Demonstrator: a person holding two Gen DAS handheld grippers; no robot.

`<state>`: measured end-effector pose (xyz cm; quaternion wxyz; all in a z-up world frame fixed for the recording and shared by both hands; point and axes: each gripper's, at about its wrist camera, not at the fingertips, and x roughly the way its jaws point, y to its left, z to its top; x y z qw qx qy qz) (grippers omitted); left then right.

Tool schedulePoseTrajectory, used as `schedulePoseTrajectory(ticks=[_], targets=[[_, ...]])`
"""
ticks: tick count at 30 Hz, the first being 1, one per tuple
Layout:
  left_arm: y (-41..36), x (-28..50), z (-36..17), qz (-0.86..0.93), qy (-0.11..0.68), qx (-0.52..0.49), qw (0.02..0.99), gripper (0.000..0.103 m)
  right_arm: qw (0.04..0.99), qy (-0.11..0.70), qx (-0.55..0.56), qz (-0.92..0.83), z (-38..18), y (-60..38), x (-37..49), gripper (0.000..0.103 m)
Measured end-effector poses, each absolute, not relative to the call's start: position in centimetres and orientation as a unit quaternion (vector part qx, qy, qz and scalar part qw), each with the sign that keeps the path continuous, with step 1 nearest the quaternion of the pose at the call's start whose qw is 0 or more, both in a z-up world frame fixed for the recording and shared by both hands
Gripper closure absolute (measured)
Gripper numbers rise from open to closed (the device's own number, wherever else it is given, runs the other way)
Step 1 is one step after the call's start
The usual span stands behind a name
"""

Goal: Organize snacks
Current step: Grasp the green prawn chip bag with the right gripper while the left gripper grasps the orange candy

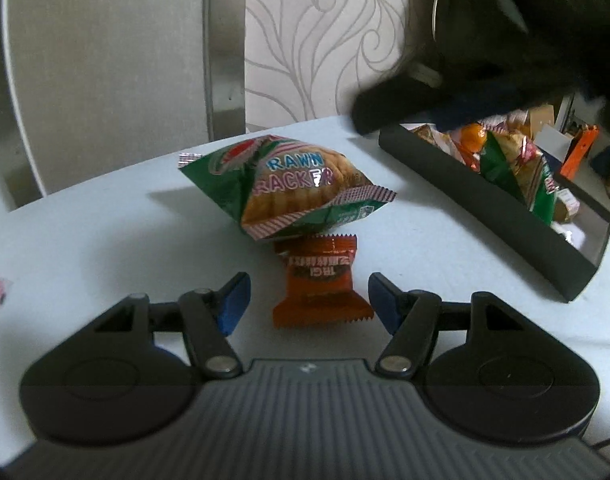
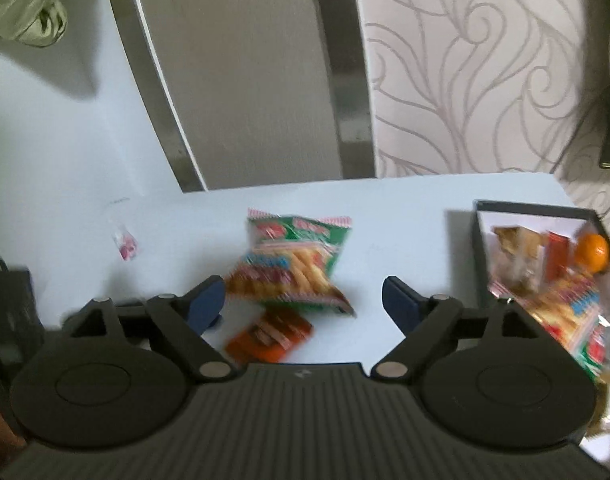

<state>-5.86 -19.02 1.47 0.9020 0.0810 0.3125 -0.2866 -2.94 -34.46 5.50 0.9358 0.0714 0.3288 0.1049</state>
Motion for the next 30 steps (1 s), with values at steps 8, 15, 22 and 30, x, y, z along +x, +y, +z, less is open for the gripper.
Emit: schedulePoseTrajectory(ticks=[8,15,22,30], targets=[[-19.0,-5.7,0.7,-0.291,0.318,0.080,0.899,0.048,0.918,0.379,0.044,0.109,4.3,-30.3,4.1,0.013],[-17.8,-6.0,0.6,-0.288,0.319,0.070,0.900,0.049,0.900,0.427,0.031,0.077,2.0,-28.8,8.2,0.013],[-17.3,-6.1,0.8,-0.284,0.320,0.065,0.901,0.049,0.890,0.447,0.012,0.093,0.6,-28.5,9.4,0.029],[-17.5,-6.1,0.9,-0.283,0.321,0.073,0.901,0.051,0.900,0.421,-0.004,0.115,1.8,-28.7,6.8,0.036]])
